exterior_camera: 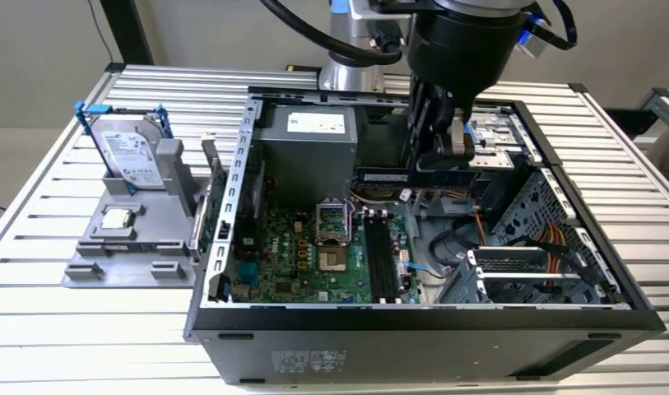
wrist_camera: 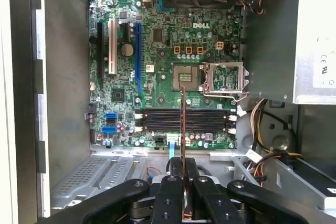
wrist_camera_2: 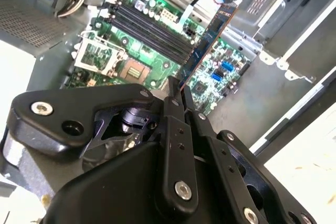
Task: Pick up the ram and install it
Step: 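Pick up the ram and move it above insertion slot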
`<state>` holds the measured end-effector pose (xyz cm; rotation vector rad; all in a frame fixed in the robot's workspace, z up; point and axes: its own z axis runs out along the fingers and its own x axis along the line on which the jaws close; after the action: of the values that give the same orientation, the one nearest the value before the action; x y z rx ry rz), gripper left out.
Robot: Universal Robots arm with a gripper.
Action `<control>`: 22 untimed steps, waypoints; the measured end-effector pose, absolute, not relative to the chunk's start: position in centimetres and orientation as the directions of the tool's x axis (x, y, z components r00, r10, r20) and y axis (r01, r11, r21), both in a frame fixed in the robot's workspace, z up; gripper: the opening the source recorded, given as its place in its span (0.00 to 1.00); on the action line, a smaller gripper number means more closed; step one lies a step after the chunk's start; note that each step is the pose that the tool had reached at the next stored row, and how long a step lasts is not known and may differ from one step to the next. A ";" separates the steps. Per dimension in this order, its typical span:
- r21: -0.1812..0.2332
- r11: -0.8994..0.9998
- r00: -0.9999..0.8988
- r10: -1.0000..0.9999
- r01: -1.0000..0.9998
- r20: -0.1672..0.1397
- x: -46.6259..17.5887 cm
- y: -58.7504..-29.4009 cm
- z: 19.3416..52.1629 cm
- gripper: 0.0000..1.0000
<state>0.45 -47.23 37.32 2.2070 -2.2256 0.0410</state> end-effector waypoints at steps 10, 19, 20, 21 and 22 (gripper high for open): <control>-0.014 0.008 -0.009 -1.000 -1.000 0.023 1.6 -45.9 37.3 0.00; -0.014 0.010 -0.010 -1.000 -1.000 0.023 1.9 -45.8 37.3 0.00; -0.014 0.010 -0.010 -1.000 -1.000 0.023 1.9 -45.8 37.3 0.00; -0.014 0.010 -0.010 -1.000 -1.000 0.023 1.9 -45.8 37.3 0.00; -0.014 0.010 -0.010 -1.000 -1.000 0.023 1.9 -45.8 37.3 0.00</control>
<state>1.85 -45.77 37.31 2.2055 -2.2276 0.0413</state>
